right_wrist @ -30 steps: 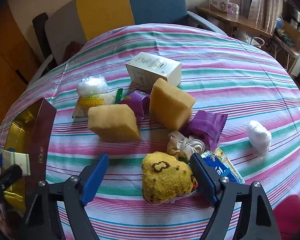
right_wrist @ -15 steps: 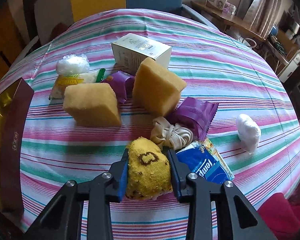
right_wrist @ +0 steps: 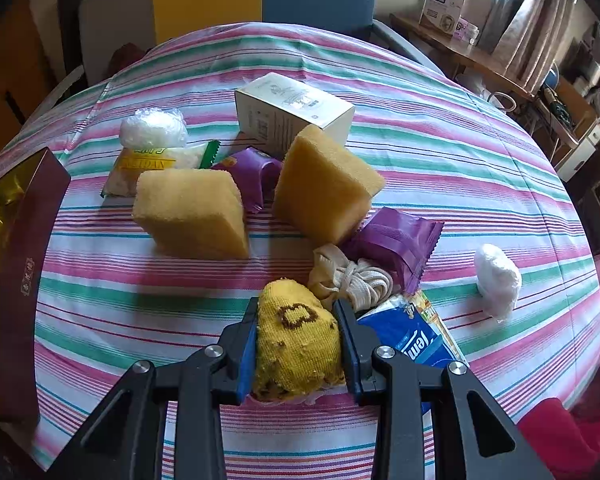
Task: Organize objects
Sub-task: 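Carry the medicine box into the gold tray and open the left gripper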
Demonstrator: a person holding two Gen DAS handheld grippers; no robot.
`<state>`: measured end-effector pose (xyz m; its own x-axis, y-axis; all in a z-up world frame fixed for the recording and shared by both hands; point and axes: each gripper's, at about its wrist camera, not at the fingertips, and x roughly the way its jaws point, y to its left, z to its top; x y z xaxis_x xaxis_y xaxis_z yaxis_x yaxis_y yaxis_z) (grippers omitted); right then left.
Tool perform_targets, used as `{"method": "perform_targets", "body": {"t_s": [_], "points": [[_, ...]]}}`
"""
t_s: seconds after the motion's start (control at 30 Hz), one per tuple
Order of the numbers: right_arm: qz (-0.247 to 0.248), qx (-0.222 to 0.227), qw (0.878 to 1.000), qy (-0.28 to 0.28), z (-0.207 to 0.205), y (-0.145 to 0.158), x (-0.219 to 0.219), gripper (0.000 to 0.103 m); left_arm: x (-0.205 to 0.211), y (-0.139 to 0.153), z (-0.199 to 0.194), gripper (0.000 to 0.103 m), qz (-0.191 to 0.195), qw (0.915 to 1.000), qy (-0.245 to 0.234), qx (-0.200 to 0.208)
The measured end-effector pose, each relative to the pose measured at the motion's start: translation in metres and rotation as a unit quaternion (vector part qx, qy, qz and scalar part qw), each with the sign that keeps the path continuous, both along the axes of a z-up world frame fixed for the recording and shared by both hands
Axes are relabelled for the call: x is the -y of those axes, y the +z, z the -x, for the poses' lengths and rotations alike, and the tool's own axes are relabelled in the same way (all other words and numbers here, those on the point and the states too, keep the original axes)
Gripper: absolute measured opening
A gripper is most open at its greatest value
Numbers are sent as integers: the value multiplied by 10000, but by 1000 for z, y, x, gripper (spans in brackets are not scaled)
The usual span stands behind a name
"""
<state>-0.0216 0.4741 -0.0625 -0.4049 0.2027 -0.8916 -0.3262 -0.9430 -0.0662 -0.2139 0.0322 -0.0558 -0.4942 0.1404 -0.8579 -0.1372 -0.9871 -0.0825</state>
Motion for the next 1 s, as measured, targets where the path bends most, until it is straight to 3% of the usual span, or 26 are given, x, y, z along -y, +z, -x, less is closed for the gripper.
{"method": "perform_targets", "body": {"t_s": [0.2, 0.53, 0.7, 1.0], "points": [[-31, 20, 10000, 26, 0, -1, 0, 36, -7, -7, 20, 81, 212, 9997, 87, -84], [-61, 20, 10000, 34, -1, -1, 0, 36, -4, 4, 20, 84, 90, 9997, 115, -173], [-48, 9, 10000, 18, -2, -2, -1, 36, 2, 26, -9, 84, 222, 9983, 191, -510], [-112, -100, 9999, 27, -3, 2, 0, 34, 6, 45, -111, 84, 202, 9963, 150, -819]]}}
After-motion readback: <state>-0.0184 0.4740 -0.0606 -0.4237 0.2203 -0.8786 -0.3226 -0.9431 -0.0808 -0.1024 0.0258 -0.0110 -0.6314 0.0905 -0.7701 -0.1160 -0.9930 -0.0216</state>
